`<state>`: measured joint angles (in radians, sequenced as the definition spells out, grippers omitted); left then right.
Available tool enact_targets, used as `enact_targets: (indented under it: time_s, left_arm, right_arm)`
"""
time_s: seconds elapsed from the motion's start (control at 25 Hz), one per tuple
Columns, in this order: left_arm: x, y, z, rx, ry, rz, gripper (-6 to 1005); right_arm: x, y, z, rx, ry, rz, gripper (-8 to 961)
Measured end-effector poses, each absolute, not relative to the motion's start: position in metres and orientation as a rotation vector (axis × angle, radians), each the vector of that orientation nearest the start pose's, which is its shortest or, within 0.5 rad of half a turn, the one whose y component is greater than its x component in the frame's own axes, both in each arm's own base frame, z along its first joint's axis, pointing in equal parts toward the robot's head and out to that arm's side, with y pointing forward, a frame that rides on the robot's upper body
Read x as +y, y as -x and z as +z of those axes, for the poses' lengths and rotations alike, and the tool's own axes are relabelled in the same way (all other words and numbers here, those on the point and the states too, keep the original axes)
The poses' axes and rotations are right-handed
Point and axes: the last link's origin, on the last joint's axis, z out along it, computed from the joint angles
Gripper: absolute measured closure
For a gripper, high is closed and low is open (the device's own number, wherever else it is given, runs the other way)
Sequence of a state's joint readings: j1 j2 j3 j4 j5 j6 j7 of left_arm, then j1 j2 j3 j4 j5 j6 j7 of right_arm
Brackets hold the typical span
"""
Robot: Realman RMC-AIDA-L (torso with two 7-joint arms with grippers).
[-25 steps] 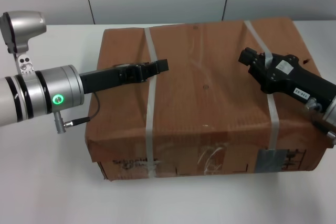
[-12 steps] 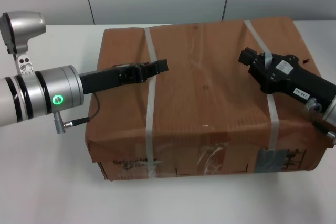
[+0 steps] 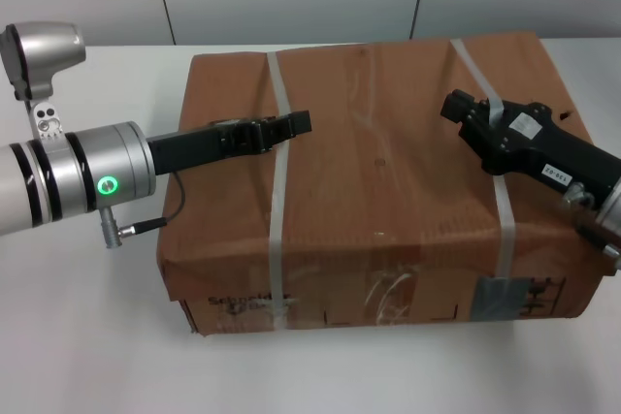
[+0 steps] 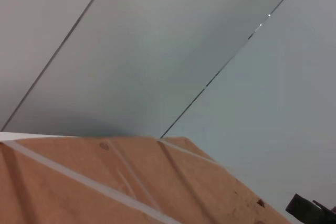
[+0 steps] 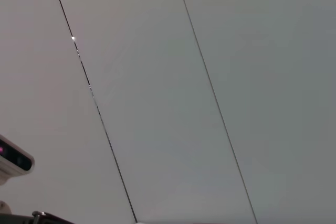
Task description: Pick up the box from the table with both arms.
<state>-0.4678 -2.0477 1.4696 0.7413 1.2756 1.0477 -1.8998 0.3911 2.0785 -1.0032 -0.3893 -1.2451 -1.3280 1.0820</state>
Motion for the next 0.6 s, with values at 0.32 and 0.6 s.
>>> enact_targets:
  time_s: [0.32,0.6]
  left_arm:
    - [0.3592,0.2069,-0.0475,-1.251,2.464,-0.920,906]
    - [0.3592,0.2072,-0.0476,-1.252,2.462,-0.920,906]
  right_arm:
    - [0.3169,-0.2881,-0.0245,0.744,2.250,1.016,876]
    - [0.3170,-0.2879,-0.0246,0.741,2.251,1.015,877]
